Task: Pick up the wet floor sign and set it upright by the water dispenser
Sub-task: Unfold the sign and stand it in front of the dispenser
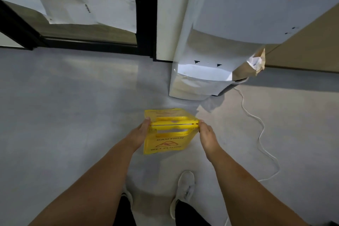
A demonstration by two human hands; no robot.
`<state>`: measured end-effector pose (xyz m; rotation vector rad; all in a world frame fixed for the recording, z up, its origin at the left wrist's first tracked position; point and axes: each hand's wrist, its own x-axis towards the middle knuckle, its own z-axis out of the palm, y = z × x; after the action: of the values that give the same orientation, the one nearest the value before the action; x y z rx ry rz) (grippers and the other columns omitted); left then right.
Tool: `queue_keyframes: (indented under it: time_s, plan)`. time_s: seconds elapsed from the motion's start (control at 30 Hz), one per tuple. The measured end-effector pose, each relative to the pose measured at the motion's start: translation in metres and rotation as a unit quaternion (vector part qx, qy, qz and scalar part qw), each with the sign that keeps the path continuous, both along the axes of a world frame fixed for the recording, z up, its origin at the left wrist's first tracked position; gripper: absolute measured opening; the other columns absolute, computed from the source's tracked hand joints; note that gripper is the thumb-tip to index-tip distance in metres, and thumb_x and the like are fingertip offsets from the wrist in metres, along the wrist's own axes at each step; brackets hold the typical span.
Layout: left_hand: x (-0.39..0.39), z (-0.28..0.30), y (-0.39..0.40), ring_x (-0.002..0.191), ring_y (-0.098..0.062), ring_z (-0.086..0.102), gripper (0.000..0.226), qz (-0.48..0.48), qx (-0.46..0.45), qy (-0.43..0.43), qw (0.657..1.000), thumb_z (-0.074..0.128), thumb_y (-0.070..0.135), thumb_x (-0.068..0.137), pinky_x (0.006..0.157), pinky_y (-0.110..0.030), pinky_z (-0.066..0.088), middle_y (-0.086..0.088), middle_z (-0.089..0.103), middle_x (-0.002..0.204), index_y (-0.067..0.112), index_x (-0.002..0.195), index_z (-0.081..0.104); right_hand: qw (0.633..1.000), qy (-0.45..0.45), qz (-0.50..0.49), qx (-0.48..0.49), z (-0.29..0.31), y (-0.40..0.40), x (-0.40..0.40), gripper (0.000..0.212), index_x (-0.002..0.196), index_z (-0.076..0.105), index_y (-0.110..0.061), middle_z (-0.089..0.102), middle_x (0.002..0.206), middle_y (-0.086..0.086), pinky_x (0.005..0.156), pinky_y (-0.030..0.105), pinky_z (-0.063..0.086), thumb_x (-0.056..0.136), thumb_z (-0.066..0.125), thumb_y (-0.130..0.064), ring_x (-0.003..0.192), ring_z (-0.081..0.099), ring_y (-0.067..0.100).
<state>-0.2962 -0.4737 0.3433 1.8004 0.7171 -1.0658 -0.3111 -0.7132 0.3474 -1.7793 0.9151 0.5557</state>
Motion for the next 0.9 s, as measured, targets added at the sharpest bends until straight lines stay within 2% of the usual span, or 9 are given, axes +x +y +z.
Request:
queue_keyframes:
  time_s: [0.3,0.4,0.47,0.57,0.63,0.73,0.9]
  plan:
    - [0.003,-0.016,-0.096,0.145,-0.027,0.032,0.086,-0.016,-0.029,0.016,0.999,0.023,0.085,0.074,0.119,-0.046,0.021,-0.005,0.038,0.155,0.038,0.144,0.039,0.998,0.006,-0.054,-0.021,-0.020,-0.090,-0.013,0.050,0.134,0.048,-0.017,0.045,0.138,0.017,0.110,0.041,0.029,0.098,0.029,-0.047,0.130,0.042,0.032]
    - [0.011,-0.015,-0.115,0.147,-0.024,0.026,0.095,-0.039,-0.052,0.007,0.998,0.017,0.090,0.068,0.121,-0.046,0.017,-0.003,0.032,0.158,0.039,0.146,0.034,0.997,-0.011,-0.077,-0.014,-0.025,-0.106,-0.012,0.056,0.134,0.049,-0.016,0.046,0.139,0.007,0.104,0.034,0.030,0.096,0.029,-0.053,0.124,0.044,0.022]
    - [0.011,-0.013,-0.124,0.149,-0.024,0.023,0.102,-0.044,-0.058,0.016,0.997,0.014,0.093,0.065,0.121,-0.046,0.015,-0.004,0.028,0.160,0.038,0.148,0.031,0.996,-0.021,-0.083,-0.006,-0.025,-0.114,-0.011,0.056,0.135,0.048,-0.015,0.043,0.130,-0.004,0.100,0.032,0.028,0.097,0.031,-0.052,0.118,0.041,0.015]
    - [0.010,-0.012,-0.137,0.148,-0.025,0.023,0.080,-0.032,-0.073,0.000,0.997,0.017,0.074,0.086,0.120,-0.043,0.017,-0.006,0.026,0.160,0.028,0.151,0.029,0.997,-0.029,-0.073,-0.012,-0.025,-0.119,-0.007,0.049,0.128,0.054,-0.013,0.051,0.118,0.000,0.095,0.033,0.033,0.098,0.035,-0.047,0.111,0.046,0.019]
    - [0.008,-0.012,-0.142,0.148,-0.026,0.025,0.075,-0.031,-0.059,-0.025,0.997,0.019,0.070,0.089,0.121,-0.045,0.019,-0.007,0.027,0.160,0.027,0.150,0.030,0.997,-0.037,-0.062,-0.030,-0.025,-0.122,-0.006,0.045,0.119,0.057,-0.011,0.057,0.115,0.008,0.090,0.035,0.038,0.098,0.038,-0.045,0.106,0.052,0.025]
    - [0.009,-0.011,-0.151,0.144,-0.029,0.032,0.073,-0.052,-0.041,-0.052,0.996,0.018,0.067,0.091,0.119,-0.049,0.024,-0.010,0.034,0.157,0.023,0.147,0.036,0.996,-0.045,-0.056,-0.053,-0.026,-0.128,-0.003,0.037,0.108,0.057,-0.012,0.057,0.105,0.009,0.085,0.035,0.039,0.099,0.037,-0.043,0.101,0.053,0.028]
    - [0.016,-0.009,-0.164,0.131,-0.035,0.046,0.060,-0.041,0.025,-0.101,0.994,0.023,0.047,0.101,0.108,-0.042,0.036,-0.021,0.049,0.142,0.006,0.135,0.050,0.995,-0.051,0.009,-0.080,-0.028,-0.135,0.000,0.045,0.123,0.055,-0.008,0.056,0.109,0.009,0.089,0.038,0.042,0.100,0.035,-0.041,0.100,0.051,0.025]
